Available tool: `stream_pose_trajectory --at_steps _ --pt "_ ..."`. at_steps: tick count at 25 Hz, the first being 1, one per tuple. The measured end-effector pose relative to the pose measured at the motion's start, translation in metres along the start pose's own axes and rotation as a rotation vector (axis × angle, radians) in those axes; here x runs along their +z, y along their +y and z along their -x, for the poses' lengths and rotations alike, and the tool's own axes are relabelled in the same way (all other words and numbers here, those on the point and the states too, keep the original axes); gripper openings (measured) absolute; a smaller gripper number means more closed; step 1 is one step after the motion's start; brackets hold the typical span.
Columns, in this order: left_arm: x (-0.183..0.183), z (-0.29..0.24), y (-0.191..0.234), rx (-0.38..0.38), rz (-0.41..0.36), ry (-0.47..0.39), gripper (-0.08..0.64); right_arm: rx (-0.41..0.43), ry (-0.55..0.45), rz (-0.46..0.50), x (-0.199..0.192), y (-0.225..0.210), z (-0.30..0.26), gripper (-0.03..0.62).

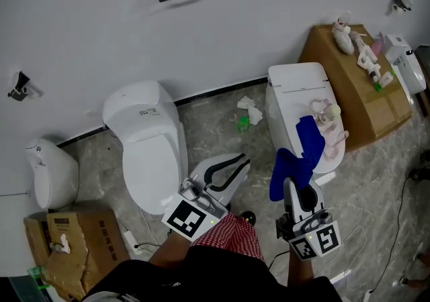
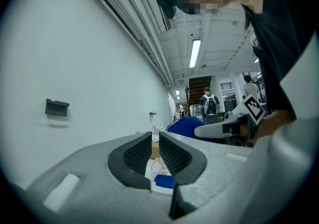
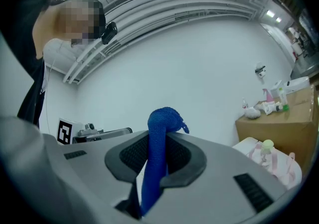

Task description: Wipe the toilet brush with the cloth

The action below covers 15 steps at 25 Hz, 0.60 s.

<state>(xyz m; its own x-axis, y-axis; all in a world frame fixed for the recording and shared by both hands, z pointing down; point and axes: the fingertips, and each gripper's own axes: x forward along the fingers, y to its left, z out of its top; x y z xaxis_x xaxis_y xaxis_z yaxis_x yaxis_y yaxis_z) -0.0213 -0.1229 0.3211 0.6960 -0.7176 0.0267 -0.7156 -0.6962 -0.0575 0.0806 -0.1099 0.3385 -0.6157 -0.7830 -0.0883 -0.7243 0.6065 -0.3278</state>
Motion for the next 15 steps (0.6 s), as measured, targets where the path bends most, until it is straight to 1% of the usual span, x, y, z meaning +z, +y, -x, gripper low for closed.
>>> stream_pose_trajectory --at_steps 3,10,15 --pt "-0.007 -0.003 0.001 -0.002 0.024 0.008 0.029 -0.004 0.003 -0.001 -0.004 -0.001 -0.002 0.069" --pt "-0.018 -0.007 -0.004 -0.026 0.019 0.028 0.029 -0.02 0.03 -0.013 -0.018 -0.007 0.002 0.069" --pt "-0.027 -0.006 -0.001 -0.003 0.025 0.045 0.029 -0.016 0.044 -0.022 -0.027 -0.007 0.001 0.069"
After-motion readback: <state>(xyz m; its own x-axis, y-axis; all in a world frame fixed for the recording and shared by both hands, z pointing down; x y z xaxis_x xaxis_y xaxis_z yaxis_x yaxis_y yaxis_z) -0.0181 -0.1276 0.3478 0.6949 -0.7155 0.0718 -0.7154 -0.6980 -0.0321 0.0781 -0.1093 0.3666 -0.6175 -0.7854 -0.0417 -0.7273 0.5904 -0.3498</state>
